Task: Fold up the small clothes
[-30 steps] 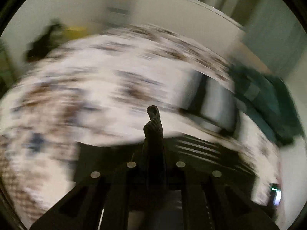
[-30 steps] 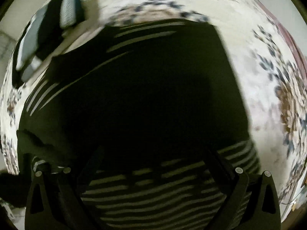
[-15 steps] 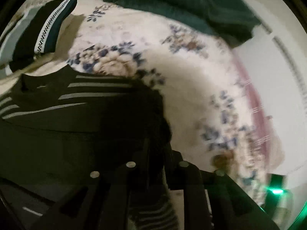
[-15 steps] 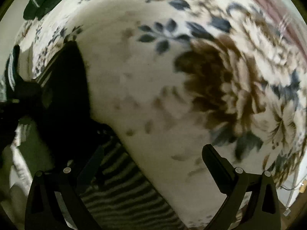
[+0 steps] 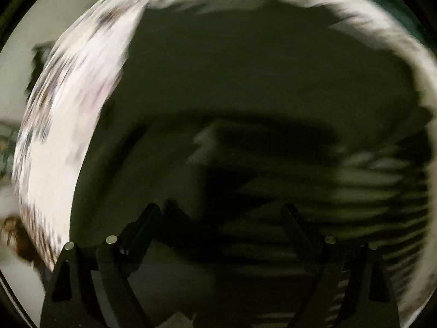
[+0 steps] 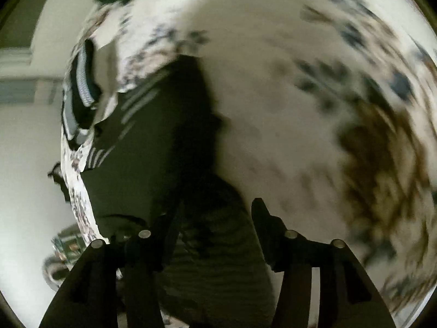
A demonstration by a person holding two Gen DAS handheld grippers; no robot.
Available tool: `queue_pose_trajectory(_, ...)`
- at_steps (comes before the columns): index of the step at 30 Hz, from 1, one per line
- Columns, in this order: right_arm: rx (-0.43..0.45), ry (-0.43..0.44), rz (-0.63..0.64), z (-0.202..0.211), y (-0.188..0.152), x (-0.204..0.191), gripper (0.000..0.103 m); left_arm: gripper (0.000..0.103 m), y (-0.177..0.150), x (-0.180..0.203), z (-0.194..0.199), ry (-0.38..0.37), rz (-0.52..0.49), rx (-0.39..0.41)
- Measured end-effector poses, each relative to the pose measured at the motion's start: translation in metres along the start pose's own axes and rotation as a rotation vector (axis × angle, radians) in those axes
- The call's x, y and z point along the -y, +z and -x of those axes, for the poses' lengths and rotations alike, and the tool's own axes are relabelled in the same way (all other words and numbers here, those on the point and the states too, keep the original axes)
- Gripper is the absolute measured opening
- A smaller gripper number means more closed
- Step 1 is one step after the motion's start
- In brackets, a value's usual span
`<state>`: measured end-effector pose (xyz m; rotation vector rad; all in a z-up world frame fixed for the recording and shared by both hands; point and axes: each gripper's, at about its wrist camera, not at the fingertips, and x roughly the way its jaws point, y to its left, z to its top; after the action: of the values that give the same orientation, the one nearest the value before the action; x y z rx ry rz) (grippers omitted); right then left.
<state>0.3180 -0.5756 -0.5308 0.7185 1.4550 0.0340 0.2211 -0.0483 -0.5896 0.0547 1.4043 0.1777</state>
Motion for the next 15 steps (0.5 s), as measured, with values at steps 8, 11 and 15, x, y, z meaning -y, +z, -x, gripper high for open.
queue_pose_trajectory(8,-0.113,-0.210,0.352,-0.091,0.076,-0.101,0.068,0.103,-0.008,-0.029,-0.026,-0.098,0.131,0.021)
queue_pose_trajectory(11,-0.219,-0.286,0.445,-0.122,0.076,-0.108,0.023,0.103,-0.007,-0.028,-0.026,-0.082,0.153,0.023)
queue_pose_trajectory(15,-0.119,-0.258,0.458,-0.098,0.075,-0.121,0.006,0.103,-0.003,-0.028,-0.026,-0.095,0.151,0.001)
